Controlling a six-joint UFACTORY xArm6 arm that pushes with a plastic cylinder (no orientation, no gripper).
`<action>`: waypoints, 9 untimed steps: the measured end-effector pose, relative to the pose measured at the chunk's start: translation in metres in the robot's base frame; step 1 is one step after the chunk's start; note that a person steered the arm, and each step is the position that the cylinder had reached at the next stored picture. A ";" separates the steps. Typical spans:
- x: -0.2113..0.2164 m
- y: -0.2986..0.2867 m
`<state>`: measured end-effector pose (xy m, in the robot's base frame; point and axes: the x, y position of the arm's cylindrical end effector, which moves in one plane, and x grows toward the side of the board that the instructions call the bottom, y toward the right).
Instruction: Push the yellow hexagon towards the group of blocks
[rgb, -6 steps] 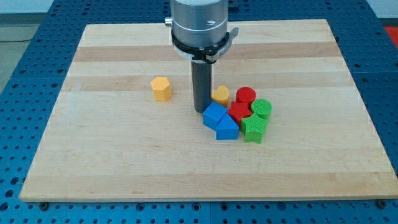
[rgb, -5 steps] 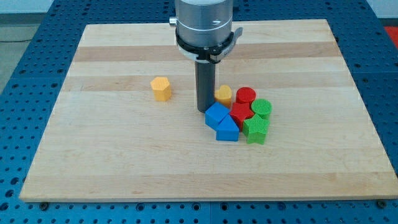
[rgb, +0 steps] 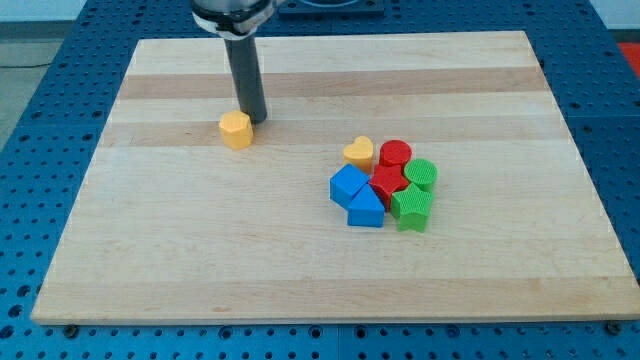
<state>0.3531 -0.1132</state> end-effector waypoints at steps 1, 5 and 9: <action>-0.010 -0.033; 0.023 0.010; 0.037 0.023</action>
<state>0.3903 -0.0899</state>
